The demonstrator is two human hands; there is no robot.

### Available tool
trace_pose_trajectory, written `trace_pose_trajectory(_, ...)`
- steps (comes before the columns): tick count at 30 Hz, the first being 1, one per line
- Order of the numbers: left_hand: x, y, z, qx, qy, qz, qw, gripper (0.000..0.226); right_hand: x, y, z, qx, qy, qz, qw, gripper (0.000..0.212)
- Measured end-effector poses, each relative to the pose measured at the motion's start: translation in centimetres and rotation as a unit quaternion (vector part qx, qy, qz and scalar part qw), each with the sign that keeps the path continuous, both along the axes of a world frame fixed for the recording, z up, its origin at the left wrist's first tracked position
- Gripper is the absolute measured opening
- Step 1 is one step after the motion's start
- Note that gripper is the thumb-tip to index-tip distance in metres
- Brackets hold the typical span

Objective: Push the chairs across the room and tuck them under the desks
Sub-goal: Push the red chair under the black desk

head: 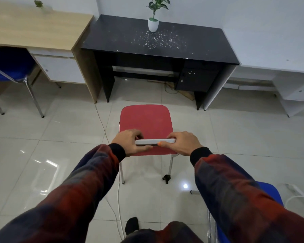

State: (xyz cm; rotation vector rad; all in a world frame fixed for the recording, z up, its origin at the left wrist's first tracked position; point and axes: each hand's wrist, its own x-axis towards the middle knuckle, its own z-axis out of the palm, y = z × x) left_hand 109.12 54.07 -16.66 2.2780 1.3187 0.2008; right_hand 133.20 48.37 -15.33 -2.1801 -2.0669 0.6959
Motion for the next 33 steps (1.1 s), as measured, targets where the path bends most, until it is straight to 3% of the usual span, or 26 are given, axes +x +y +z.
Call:
trace_pose_trajectory(4,-0.1,1.2,-0.3,-0.050,0.043,-0.021,0.998,0.045,0.1,0.5,0.2,-0.015,0.026,-0.005,1.000,0.079)
trace_pose_trajectory(10,2.2,1.4,-0.7,-0.058,0.081,-0.006,0.995,0.071,2.2,1.8,-0.1,0.045,0.008,0.007,0.999,0.091)
trace_pose_trajectory(22,13.0,4.6,0.1,-0.021,0.049,0.088,0.995,0.073,13.1,9.6,0.2,0.037,0.011,0.039,0.999,0.090)
trace_pose_trajectory(27,11.7,9.5,0.7,-0.026,0.064,0.146,0.987,0.073,11.2,13.3,0.0,0.053,0.009,0.034,0.998,0.098)
trace_pose_trajectory(33,8.4,12.2,0.3,0.006,0.125,0.209,0.970,0.050,7.4,15.2,-0.9,0.070,-0.016,0.033,0.997,0.091)
